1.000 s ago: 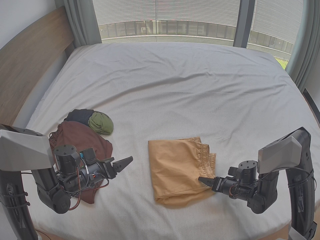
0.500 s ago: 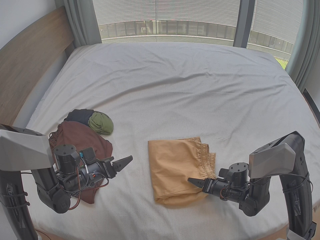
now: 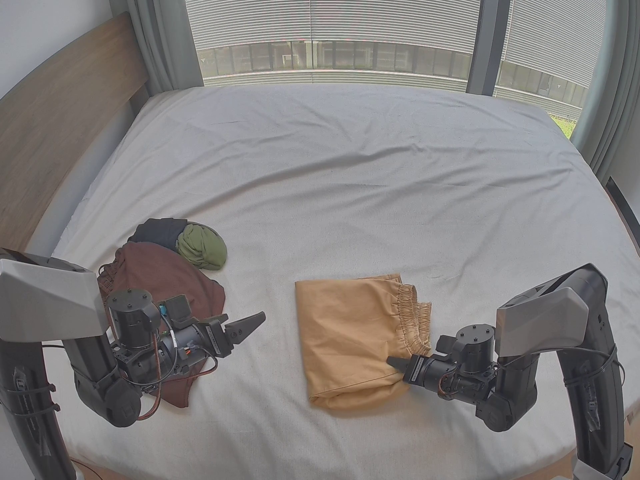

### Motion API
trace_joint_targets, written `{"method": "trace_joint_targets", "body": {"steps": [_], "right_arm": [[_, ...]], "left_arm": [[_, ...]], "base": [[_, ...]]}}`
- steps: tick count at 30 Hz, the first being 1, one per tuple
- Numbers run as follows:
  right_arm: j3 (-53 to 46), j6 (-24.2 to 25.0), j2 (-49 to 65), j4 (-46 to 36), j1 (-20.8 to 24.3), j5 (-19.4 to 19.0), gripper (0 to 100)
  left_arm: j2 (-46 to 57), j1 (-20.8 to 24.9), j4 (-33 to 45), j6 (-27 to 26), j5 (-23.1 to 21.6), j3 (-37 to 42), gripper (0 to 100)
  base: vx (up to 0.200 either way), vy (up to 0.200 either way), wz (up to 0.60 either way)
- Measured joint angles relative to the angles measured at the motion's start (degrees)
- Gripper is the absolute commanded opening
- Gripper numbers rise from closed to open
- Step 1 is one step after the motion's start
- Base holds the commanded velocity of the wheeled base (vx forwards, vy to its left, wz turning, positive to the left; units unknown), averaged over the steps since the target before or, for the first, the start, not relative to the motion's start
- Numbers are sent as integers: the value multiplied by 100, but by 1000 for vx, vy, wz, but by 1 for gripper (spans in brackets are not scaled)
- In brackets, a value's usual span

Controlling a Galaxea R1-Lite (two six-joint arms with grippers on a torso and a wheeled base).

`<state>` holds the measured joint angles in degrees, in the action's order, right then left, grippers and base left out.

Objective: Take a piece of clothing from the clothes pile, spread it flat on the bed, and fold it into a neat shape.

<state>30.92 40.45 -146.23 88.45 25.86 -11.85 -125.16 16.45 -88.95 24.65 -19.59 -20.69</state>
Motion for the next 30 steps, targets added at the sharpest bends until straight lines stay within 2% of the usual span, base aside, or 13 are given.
{"method": "trace_joint_targets", "body": {"steps": [30], "right_arm": [[-27, 4, 33, 20, 13, -5, 0]], "left_arm": [[-9, -85, 0, -16, 9, -17, 100]], "base": [[0, 0, 0]]}}
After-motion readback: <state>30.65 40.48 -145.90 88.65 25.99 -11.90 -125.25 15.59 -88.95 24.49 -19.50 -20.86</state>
